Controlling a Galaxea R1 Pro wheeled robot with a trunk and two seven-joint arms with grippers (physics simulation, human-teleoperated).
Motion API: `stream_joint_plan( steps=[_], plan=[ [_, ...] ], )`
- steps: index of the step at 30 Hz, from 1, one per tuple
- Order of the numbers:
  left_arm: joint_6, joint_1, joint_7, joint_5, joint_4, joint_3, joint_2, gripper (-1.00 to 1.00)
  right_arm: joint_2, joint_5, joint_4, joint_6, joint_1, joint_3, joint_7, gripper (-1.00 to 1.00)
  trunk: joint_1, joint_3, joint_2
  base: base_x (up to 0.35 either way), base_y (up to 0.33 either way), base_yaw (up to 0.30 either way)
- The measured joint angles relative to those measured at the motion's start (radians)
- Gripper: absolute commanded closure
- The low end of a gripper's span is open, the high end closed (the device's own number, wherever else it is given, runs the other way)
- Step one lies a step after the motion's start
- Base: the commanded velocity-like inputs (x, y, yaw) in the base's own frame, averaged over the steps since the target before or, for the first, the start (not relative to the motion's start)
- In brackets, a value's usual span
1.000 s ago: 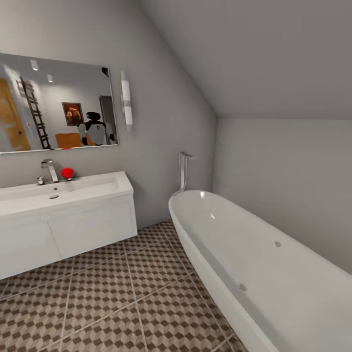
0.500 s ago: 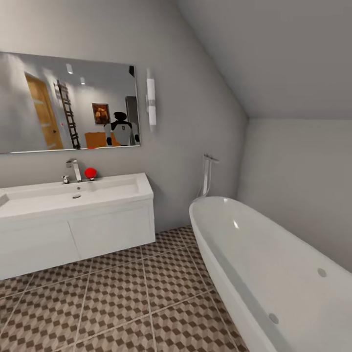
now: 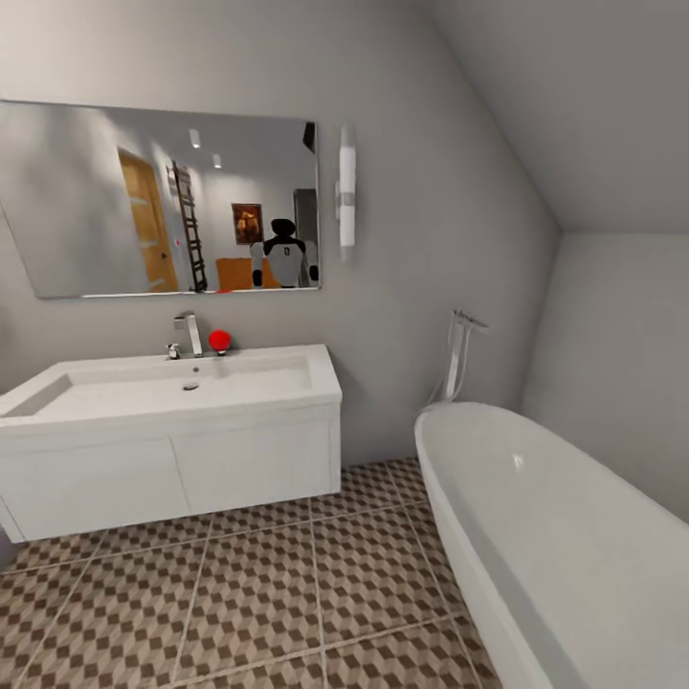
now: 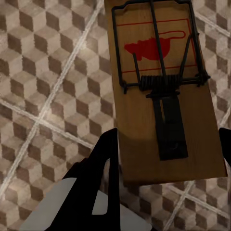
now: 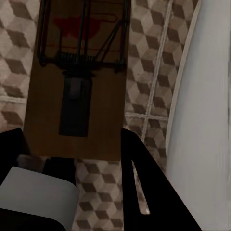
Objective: Take the four mousetraps from the cabinet in the bathroom and place them on the bathroom floor. Make sure all four end up on the same floor surface, and ensure that at least two of them are either under or directly next to the same bathroom sink.
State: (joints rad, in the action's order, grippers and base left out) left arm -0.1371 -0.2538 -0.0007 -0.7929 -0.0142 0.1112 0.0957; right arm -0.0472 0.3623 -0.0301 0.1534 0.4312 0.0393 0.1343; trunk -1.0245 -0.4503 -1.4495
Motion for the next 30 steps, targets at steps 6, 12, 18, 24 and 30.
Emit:
stream_joint_plan(
  steps=[6, 12, 18, 24, 30],
  plan=[
    [-0.001, 0.0, 0.0, 0.0, 0.0, 0.0, 0.0, 1.0, 0.0, 0.0, 0.0, -0.001, 0.0, 0.0, 0.0, 1.0, 0.0, 0.0, 0.0, 0.324, 0.0, 0.282],
    [-0.001, 0.0, 0.0, 0.0, 0.0, 0.0, 0.0, 1.0, 0.0, -0.001, 0.0, -0.001, 0.0, 0.0, 0.0, 1.0, 0.0, 0.0, 0.0, 0.323, 0.0, 0.282],
    [-0.002, 0.0, 0.0, 0.0, 0.0, 0.0, 0.0, 1.0, 0.0, -0.001, 0.0, -0.001, 0.0, 0.0, 0.0, 1.0, 0.0, 0.0, 0.0, 0.314, 0.0, 0.282],
    [-0.002, 0.0, 0.0, -0.001, 0.0, 0.0, 0.0, 1.0, 0.001, -0.001, 0.0, -0.001, 0.0, 0.0, 0.0, 1.0, 0.0, 0.0, 0.0, 0.228, 0.0, 0.197],
    [-0.004, 0.0, 0.0, 0.003, 0.0, 0.0, -0.001, 1.0, 0.002, -0.001, 0.0, -0.001, 0.0, 0.0, 0.0, 1.0, -0.001, 0.0, 0.0, 0.047, 0.0, 0.032]
  ],
)
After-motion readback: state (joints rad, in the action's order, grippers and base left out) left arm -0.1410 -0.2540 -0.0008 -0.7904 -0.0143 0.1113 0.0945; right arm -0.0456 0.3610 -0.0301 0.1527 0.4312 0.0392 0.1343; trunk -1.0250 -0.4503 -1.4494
